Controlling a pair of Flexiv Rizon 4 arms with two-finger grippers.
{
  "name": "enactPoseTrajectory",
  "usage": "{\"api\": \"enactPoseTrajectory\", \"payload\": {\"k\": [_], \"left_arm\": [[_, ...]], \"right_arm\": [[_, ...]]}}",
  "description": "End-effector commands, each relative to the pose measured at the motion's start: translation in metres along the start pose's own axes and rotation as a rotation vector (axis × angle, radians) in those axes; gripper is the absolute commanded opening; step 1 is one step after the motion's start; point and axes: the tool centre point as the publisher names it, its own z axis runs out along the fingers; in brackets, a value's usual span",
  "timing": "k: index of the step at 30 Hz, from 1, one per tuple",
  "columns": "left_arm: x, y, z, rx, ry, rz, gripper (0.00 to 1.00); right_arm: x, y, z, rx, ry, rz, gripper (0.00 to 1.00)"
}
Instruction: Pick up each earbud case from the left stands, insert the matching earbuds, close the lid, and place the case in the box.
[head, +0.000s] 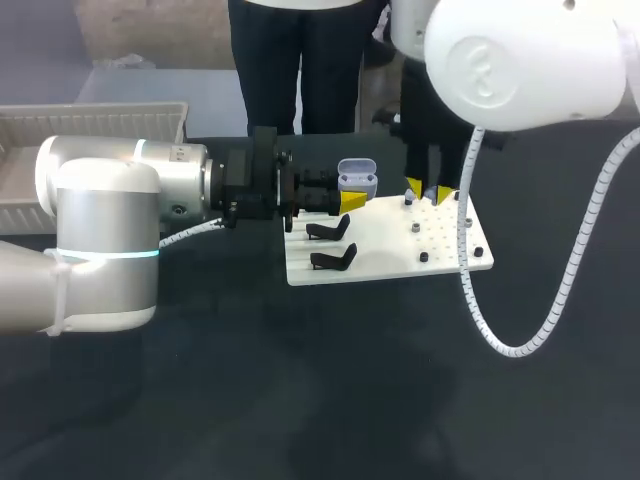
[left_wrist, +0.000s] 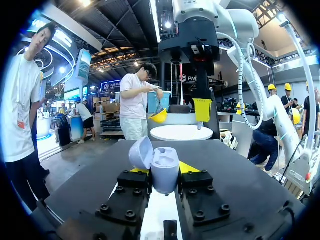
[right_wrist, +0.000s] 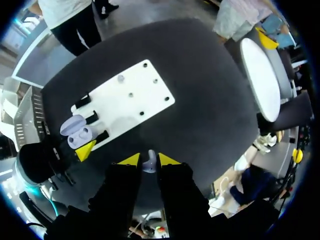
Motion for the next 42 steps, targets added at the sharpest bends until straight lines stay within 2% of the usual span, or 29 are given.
{"api": "enactPoseTrajectory", "payload": {"k": [1, 27, 33, 36, 42], "left_arm": [[0.001, -0.001, 0.0, -0.005, -0.006, 0.004, 0.0], [0.001, -0.001, 0.0, -0.005, -0.006, 0.004, 0.0], [0.001, -0.001, 0.0, -0.005, -0.006, 0.004, 0.0], [0.001, -0.001, 0.0, -0.005, -0.006, 0.004, 0.0], [0.001, -0.001, 0.0, -0.005, -0.006, 0.004, 0.0]], "right_arm": [[0.0, 0.004, -0.001, 0.009, 0.001, 0.0, 0.0], [0.0, 0.004, -0.001, 0.009, 0.001, 0.0, 0.0], [0.012, 0.031, 0.003, -0.014, -0.025, 0.057, 0.0], [0.014, 0.044, 0.004, -0.032, -0.009, 0.07, 0.0], [0.015, 0.057, -0.005, -0.037, -0.01, 0.071, 0.0]]}}
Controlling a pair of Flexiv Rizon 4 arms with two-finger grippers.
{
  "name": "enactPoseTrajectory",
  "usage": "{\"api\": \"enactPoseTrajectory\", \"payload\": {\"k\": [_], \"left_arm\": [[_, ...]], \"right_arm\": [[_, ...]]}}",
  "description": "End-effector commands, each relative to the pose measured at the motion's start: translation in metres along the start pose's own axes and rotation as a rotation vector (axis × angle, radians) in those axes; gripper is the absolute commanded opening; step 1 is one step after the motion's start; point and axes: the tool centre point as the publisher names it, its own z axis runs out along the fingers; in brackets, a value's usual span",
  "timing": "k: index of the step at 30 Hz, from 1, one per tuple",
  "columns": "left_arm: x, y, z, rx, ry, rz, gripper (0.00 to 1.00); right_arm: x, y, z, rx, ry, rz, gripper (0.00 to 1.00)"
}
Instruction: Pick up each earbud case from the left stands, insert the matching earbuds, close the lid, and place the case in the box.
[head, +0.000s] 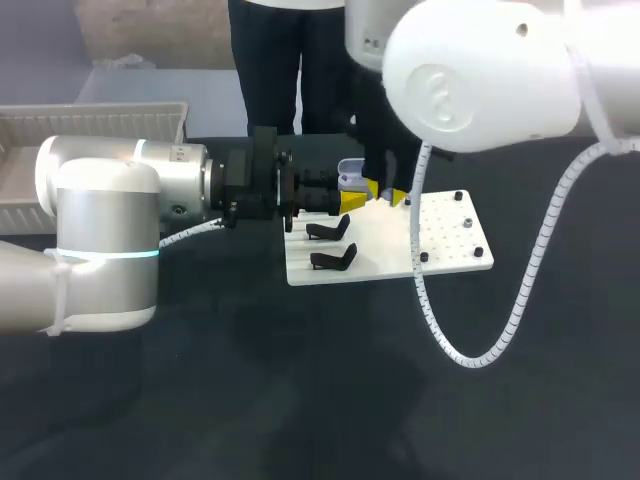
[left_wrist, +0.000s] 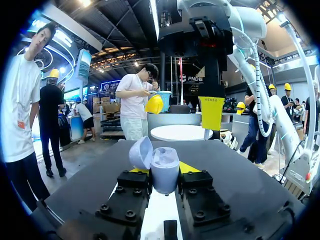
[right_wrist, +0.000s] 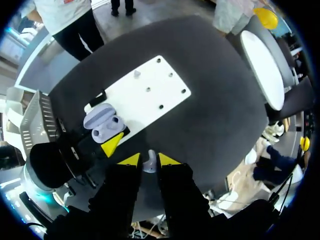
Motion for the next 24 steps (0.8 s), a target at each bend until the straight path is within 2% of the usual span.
{"api": "enactPoseTrajectory", "payload": {"k": [1, 8, 16, 24], "left_arm": [[0.001, -0.001, 0.0, -0.005, -0.006, 0.004, 0.0], [0.001, -0.001, 0.0, -0.005, -0.006, 0.004, 0.0], [0.001, -0.001, 0.0, -0.005, -0.006, 0.004, 0.0], [0.001, -0.001, 0.0, -0.005, -0.006, 0.004, 0.0]], "right_arm": [[-0.002, 0.009, -0.008, 0.013, 0.008, -0.001, 0.0], [-0.007, 0.015, -0.019, -0.029, 0.016, -0.011, 0.0], [-0.021, 0.031, -0.01, -0.051, 0.009, -0.022, 0.0], [-0.03, 0.038, -0.008, -0.067, 0.02, -0.025, 0.0]]}}
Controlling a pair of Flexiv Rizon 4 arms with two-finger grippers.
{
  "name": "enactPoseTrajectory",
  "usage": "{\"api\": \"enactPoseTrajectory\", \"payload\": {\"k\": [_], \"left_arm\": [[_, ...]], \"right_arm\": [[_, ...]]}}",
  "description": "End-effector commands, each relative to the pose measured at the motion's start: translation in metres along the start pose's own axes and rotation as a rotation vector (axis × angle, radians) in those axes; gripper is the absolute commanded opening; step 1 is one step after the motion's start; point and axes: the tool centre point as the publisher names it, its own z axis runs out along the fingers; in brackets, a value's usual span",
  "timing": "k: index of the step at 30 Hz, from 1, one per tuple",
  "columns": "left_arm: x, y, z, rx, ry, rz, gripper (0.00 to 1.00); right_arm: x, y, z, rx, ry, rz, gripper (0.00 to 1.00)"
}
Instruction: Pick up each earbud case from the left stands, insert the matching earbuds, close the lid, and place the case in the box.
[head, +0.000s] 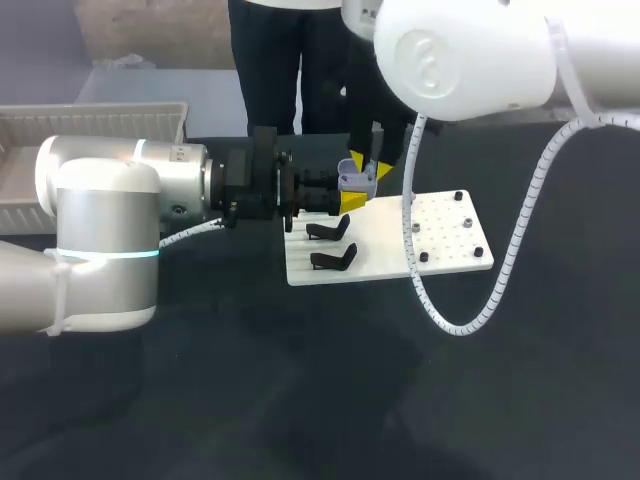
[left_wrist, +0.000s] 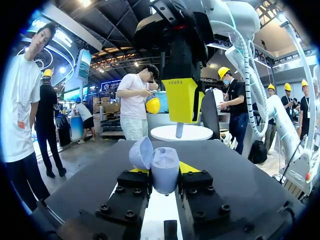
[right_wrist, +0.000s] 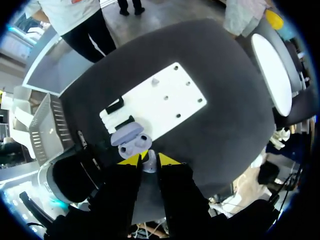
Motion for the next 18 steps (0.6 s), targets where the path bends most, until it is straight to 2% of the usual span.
{"api": "enactPoseTrajectory", "payload": {"k": [1, 18], "left_arm": [[0.0013, -0.0009, -0.0001, -0.005, -0.006, 0.004, 0.0], [0.0013, -0.0009, -0.0001, -0.005, -0.006, 0.004, 0.0]], "right_arm": [[-0.0052, 0.0061, 0.0, 0.008, 0.006, -0.004, 0.0], [-0.0138, 0.0118, 0.0077, 0.012, 0.015, -0.039, 0.0]]}}
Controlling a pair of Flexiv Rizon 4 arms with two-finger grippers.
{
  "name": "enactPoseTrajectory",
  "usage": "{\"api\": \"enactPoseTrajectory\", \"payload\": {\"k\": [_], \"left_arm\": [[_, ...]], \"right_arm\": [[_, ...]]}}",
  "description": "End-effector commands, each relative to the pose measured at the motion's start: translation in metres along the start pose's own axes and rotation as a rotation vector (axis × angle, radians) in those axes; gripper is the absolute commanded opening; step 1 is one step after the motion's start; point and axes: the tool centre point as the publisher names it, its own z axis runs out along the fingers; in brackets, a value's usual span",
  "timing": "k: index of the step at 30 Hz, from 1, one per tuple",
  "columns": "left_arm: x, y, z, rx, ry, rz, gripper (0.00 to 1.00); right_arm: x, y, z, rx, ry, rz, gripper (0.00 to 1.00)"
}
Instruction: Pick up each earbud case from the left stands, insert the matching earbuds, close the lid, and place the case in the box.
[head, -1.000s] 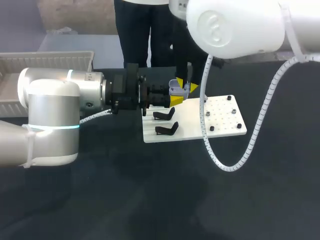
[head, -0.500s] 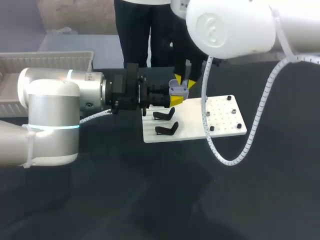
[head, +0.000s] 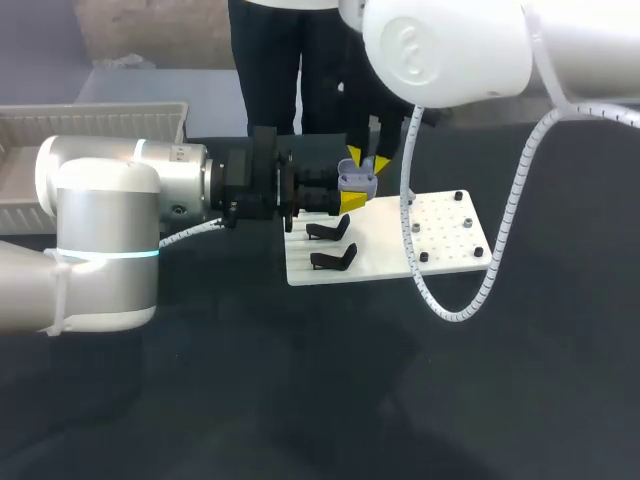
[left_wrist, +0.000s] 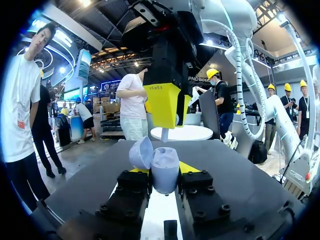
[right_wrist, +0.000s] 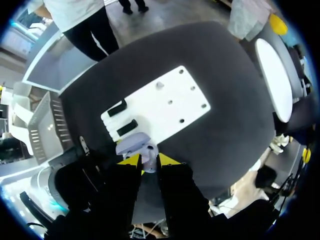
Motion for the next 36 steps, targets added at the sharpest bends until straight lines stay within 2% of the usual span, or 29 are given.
{"api": "enactPoseTrajectory", "payload": {"k": [1, 36], "left_arm": [[0.0013, -0.0008, -0.0001, -0.005, -0.006, 0.004, 0.0], [0.0013, -0.0008, -0.0001, -0.005, -0.006, 0.004, 0.0]], "right_arm": [[-0.0024, 0.0046, 0.0021, 0.006, 0.006, -0.009, 0.0], [-0.0045, 0.0024, 0.0115, 0.018, 0.015, -0.027, 0.0]]}}
